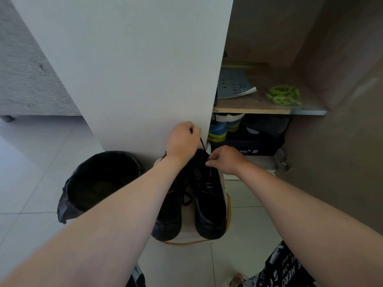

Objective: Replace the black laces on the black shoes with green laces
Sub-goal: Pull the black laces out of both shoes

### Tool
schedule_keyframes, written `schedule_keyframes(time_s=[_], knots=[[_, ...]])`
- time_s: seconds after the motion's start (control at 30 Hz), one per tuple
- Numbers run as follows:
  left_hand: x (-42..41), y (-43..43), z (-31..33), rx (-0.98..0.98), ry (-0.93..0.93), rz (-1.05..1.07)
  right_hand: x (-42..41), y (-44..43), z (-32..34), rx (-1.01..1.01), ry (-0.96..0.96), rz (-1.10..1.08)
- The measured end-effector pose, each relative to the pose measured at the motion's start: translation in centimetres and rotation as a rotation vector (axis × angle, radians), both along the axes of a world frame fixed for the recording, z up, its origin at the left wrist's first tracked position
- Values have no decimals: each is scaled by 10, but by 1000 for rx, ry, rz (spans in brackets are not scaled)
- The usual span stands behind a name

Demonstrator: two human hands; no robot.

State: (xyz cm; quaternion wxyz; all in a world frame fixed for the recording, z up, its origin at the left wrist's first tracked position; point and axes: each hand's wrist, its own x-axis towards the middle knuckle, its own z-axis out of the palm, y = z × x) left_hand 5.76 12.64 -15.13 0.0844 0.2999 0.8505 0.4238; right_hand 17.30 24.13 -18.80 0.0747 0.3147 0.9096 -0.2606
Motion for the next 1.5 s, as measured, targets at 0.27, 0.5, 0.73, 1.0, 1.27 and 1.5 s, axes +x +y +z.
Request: schedule_keyframes(time_s=[0.27,0.5,0.73,1.0,1.27,1.5], knots=[[-18,-5,-15,-584,190,-112,2,-1,8,-48,-184,6],[-7,3,-23,-517,369,-602,-2,-2,9,-24,-100,18],[-5,1,-30,-491,534,-594,2,1,4,-27,36,-4],[-4,3,-29,-486,483,-685,4,-1,-3,22,42,105],[-6,5,-25,-752,610,-583,0,-2,-5,-39,133,10],[0,4,-21,-757,784,-485,-6,-5,-6,-127,107,-65]])
